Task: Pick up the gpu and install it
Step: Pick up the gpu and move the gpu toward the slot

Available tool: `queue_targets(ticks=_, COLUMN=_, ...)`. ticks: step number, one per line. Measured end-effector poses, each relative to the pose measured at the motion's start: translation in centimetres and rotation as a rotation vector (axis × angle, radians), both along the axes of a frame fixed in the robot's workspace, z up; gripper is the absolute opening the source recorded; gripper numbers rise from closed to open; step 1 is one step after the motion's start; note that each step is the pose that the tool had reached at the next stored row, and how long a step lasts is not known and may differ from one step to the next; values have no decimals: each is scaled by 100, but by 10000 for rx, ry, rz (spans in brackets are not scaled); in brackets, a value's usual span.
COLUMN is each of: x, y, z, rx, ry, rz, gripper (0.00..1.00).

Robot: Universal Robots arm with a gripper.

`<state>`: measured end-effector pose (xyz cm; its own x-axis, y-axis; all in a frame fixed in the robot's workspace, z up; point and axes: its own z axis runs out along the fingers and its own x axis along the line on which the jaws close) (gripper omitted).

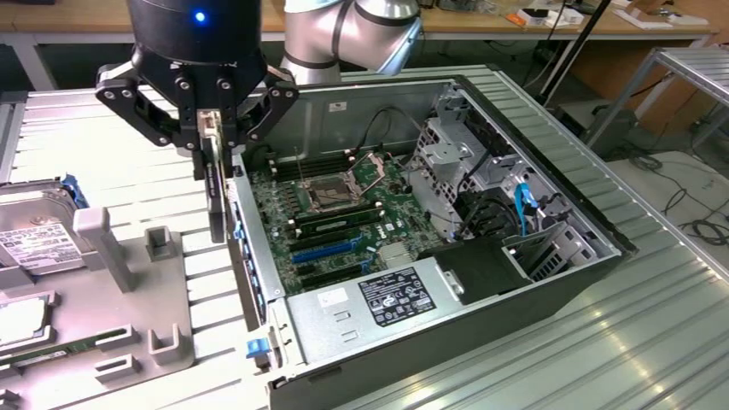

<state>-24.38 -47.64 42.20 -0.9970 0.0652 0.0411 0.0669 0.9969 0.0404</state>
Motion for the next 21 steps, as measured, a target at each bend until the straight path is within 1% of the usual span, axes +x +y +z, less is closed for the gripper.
queue_targets(ticks=13, x=227, y=0, z=0, rx=0, ry=1, rz=0, gripper=27)
queue_targets(ticks=17, x=356, y=0, z=0, rx=0, ry=0, rz=-1, gripper=27)
queue_targets(ticks=21, x=432, y=0, z=0, rx=0, ry=1, rz=0, gripper=27)
